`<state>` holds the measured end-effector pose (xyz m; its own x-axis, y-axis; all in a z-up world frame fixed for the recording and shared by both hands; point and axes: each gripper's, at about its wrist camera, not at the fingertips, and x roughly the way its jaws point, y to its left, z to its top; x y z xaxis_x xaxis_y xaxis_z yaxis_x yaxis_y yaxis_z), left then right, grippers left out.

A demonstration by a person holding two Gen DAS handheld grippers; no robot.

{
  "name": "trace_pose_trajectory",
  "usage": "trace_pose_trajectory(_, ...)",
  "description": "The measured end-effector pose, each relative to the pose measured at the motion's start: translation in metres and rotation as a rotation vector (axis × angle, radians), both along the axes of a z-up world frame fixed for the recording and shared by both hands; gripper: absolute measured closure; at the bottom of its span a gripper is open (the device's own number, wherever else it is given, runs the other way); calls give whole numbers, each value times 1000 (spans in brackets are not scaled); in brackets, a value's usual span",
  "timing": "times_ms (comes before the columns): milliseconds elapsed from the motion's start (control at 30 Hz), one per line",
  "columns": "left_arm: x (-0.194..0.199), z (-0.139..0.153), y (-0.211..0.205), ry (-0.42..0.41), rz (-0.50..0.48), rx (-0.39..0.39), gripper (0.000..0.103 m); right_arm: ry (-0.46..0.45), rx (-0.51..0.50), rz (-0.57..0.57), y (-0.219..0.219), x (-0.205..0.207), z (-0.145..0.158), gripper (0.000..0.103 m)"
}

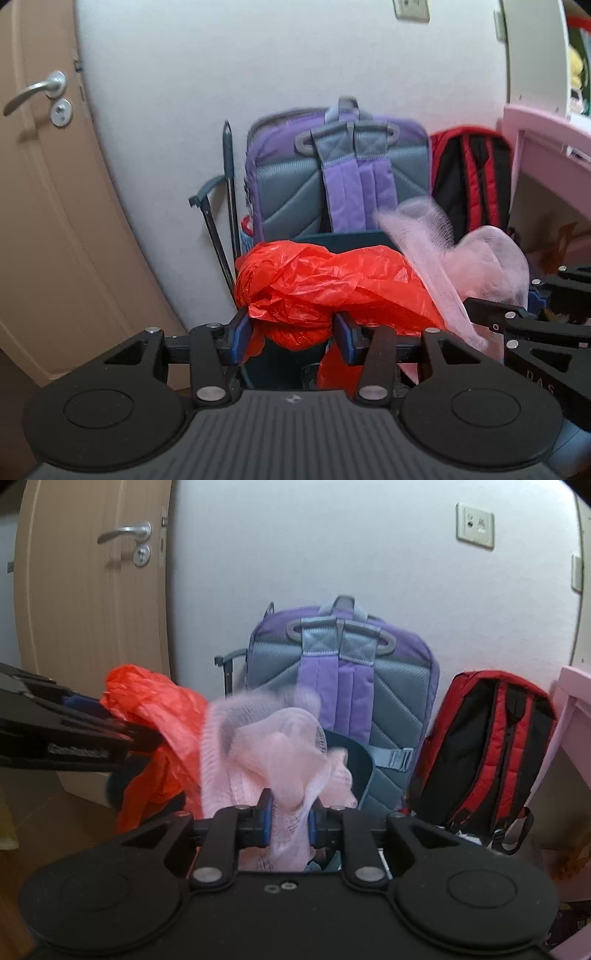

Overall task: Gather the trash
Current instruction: 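Open left tool over the bin to drop the orange bag while right tool drops the mesh net, then move both tools back down to the trash pile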

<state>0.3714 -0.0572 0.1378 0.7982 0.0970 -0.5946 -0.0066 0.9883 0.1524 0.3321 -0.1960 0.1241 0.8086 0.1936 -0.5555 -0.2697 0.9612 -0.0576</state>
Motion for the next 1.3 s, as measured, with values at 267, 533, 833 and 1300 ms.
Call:
trace_pose_trajectory(267,42,-40,-3,95,0,31,57,43,-3,3,-1,24,-18,75)
trace_pose_trajectory(533,50,-55,-4,137,-11,-18,45,50,52,9,-9,24,-20,63)
trace_pose_trajectory(833,18,-33,0,120,-14,-96,36,48,82,19,-9,-3,-4,59)
trace_pose_trajectory(1300,-70,12,4,58,-51,-128,27,8,95,70,5,-82,34,50)
